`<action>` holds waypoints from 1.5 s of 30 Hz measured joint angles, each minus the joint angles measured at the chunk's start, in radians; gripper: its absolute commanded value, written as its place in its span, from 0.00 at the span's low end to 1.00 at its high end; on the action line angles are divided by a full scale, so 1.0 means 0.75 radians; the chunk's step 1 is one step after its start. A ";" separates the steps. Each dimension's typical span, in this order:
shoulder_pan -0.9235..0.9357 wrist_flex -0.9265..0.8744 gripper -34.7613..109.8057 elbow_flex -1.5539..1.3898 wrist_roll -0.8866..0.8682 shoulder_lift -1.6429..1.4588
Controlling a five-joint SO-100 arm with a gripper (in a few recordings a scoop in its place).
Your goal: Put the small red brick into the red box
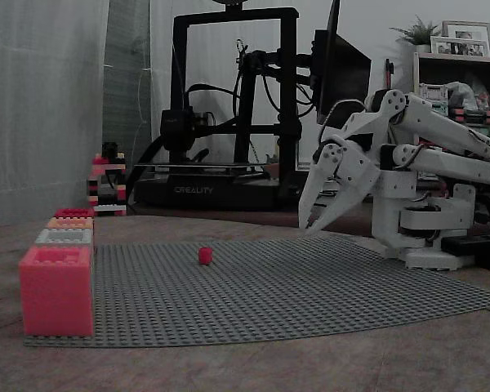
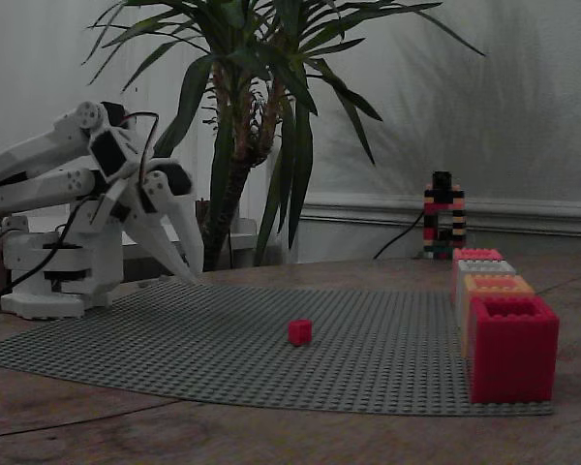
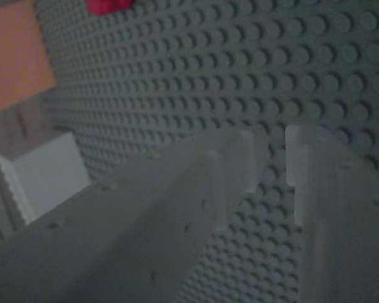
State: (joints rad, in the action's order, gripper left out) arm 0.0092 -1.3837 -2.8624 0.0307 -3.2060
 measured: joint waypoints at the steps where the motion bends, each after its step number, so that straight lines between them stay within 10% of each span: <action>1: 0.000 0.000 0.24 0.000 0.000 0.000; 21: 0.000 0.043 0.25 0.016 -0.018 0.110; 45: 0.155 0.290 0.33 1.329 -0.025 2.160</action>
State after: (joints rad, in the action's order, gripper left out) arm 0.1258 -1.1658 -1.8653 0.0123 -1.5861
